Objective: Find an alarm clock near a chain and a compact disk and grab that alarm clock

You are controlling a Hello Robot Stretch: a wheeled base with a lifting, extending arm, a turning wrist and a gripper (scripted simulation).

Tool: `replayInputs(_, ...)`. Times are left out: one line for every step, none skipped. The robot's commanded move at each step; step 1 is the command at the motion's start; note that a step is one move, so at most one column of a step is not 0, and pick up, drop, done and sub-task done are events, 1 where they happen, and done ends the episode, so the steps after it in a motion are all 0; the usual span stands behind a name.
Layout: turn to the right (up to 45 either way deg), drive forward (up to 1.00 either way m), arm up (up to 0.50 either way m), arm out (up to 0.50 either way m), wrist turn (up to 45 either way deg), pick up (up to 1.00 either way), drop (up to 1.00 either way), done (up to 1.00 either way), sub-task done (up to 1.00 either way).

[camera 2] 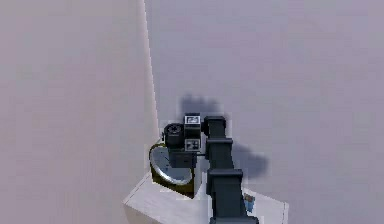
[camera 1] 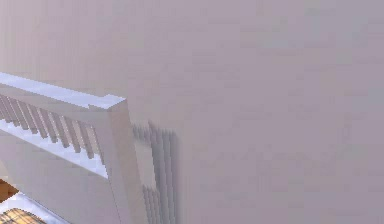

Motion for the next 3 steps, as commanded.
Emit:
replayInputs(0.0, 0.0, 0.0, 0.0, 9.0, 0.0, 0.0, 0.0, 0.0)
replayInputs(0.0, 0.0, -0.3, 0.0, 0.0, 0.0, 0.0, 0.0, 0.0)
replayInputs(0.0, 0.0, 0.0, 0.0, 0.0, 1.0, 0.0, 0.0, 0.0)
